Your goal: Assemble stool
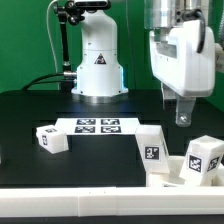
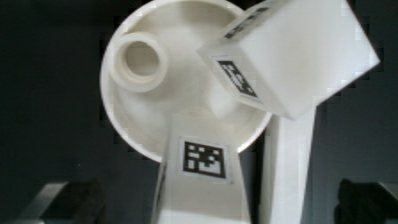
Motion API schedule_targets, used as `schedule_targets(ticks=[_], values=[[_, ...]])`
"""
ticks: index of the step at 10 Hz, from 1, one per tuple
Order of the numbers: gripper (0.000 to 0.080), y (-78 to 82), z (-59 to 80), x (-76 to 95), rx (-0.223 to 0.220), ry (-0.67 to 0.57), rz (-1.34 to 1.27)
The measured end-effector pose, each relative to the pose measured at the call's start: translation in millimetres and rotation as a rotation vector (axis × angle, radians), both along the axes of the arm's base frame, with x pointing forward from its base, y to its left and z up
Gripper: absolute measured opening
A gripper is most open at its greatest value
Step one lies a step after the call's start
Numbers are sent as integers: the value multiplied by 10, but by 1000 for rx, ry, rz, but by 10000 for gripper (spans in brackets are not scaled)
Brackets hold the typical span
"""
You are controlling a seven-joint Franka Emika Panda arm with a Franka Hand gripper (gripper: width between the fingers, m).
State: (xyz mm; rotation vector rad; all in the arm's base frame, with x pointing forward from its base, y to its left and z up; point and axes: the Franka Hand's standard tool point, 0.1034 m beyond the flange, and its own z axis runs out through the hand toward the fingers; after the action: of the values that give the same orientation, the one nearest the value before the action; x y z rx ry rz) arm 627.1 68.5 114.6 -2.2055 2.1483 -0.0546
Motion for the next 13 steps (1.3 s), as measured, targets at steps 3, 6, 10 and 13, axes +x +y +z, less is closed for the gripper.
schedule_targets(ticks=[3, 6, 10, 13], values=[[649, 24, -42, -30, -55, 14, 340], [649, 35, -17, 0, -99, 15, 734], [649, 22, -20, 4, -115, 16, 994], [649, -3, -9, 10, -142, 21, 1430]])
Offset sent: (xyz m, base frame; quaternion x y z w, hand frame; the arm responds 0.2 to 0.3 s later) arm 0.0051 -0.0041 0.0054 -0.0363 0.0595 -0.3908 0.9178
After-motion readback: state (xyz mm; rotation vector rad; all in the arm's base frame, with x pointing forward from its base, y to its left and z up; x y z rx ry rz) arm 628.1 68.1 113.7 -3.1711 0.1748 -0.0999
